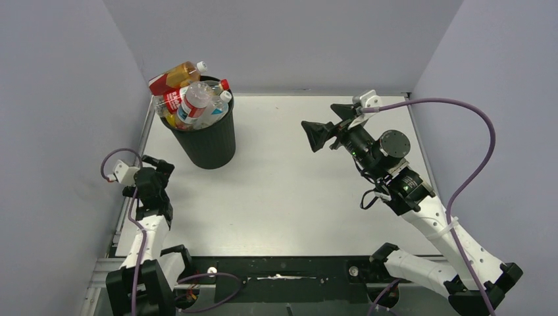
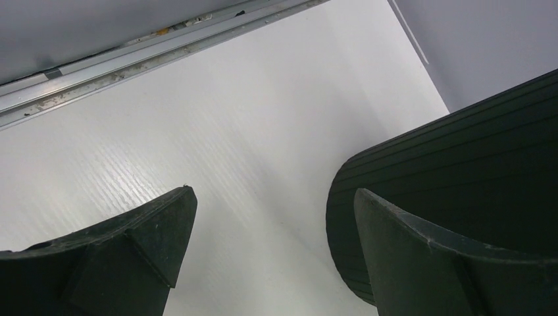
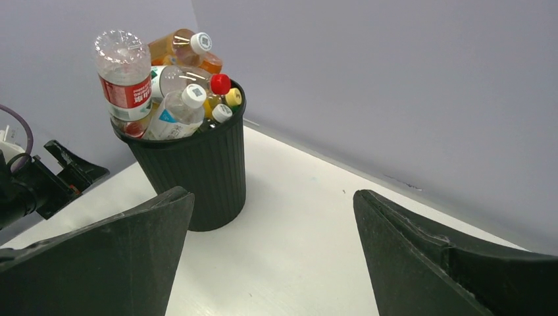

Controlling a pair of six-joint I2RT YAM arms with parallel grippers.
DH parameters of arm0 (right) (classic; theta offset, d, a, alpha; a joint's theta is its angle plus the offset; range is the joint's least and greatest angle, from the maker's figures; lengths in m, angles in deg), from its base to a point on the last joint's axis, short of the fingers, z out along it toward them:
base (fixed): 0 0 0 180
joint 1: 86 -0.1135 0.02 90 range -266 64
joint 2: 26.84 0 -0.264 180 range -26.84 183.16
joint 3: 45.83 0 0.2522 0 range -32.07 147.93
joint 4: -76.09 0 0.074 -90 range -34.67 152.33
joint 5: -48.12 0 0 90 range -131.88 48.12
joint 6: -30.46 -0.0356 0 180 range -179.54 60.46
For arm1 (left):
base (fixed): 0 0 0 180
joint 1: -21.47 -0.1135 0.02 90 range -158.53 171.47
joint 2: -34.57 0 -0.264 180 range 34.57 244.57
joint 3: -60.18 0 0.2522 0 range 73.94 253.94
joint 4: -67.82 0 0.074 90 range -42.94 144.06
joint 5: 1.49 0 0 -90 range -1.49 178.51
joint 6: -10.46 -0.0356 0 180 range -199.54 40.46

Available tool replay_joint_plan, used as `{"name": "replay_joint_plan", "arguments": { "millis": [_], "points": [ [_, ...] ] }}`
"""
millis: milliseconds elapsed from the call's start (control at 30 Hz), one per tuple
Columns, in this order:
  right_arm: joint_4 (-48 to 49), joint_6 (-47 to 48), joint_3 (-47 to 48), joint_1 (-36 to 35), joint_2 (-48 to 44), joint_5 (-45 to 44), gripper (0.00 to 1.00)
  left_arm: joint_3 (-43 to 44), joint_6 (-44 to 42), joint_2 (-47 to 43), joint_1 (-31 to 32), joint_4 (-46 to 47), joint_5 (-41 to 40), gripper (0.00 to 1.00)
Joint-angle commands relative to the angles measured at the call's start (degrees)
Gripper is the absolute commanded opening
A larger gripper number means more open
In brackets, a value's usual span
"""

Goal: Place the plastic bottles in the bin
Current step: Move the trash bin to the center of the board.

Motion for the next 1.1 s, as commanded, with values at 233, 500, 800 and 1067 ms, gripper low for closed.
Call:
{"name": "replay_joint_plan", "arguments": {
  "millis": [233,500,800,1067],
  "points": [
    [-1.0,-1.6,-1.3,1.7,0.6,2.9,0.98,0.9,-7.0,12.5,-2.0,35.5,4.2,0.91],
    [-1.7,-2.6,-3.2,3.1,0.5,3.4,0.98,5.7,-7.1,24.2,-2.1,44.0,9.3,0.89],
    [-0.3,-4.4,-6.2,4.9,0.0,4.7,0.98,9.6,-7.5,30.2,1.4,46.4,12.5,0.87],
    [-0.5,-5.3,-7.8,7.7,-0.9,6.1,0.98,13.4,-8.1,36.0,6.2,48.5,14.0,0.87]
  ]
}}
